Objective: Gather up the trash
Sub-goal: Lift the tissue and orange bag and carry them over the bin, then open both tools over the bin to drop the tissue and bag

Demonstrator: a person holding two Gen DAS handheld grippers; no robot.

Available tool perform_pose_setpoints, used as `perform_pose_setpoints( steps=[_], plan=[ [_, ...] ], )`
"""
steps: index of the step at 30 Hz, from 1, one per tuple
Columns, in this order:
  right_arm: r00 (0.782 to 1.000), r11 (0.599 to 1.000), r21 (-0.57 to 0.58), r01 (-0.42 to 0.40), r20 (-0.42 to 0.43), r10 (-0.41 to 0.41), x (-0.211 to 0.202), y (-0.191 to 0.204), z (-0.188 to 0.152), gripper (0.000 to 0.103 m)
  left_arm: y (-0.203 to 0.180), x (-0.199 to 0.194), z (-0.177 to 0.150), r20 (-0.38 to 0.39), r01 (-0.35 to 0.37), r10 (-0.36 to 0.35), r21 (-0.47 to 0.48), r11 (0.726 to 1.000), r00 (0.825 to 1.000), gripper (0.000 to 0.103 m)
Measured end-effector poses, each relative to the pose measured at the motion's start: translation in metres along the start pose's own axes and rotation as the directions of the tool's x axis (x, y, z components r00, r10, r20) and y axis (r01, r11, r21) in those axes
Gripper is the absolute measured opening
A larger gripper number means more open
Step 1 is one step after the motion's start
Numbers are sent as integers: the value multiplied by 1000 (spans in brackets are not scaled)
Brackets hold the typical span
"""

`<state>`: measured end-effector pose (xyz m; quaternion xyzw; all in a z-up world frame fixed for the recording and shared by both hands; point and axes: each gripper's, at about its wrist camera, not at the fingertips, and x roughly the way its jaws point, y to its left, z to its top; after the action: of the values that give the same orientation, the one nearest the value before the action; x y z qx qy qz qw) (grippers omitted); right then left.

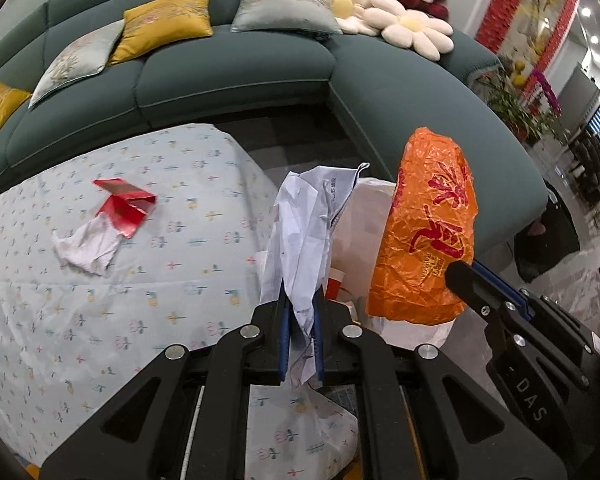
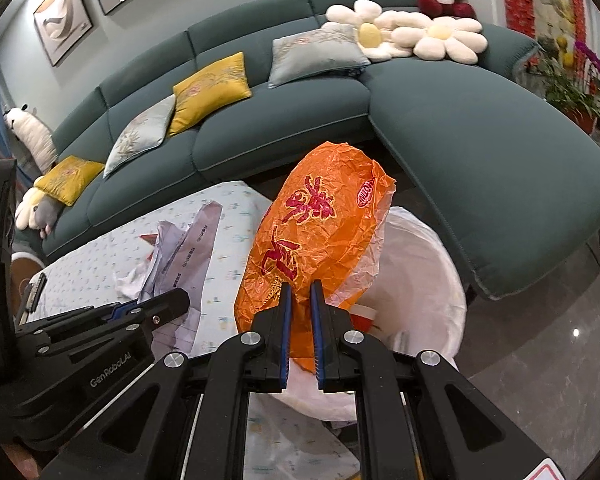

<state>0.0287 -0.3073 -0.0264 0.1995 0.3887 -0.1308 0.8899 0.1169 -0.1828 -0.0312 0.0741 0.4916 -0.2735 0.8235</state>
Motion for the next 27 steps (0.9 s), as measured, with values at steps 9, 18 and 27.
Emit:
perform_pose_setpoints(
  steps=[9,18,27],
  plan=[
    [1000,999,45,29,-9,-29,6,-35,0,10,-31,26,8,-33,55,-54,33,998,998,10],
    [999,997,61,48,-27,-46,18,-44,-1,10,-37,33,12,-18,54,-53,25,998,998,49],
    [998,998,44,50,-39,-48,30,-26,3,17,-7,27,12,5,2,-2,-27,1000,1000,61]
  ],
)
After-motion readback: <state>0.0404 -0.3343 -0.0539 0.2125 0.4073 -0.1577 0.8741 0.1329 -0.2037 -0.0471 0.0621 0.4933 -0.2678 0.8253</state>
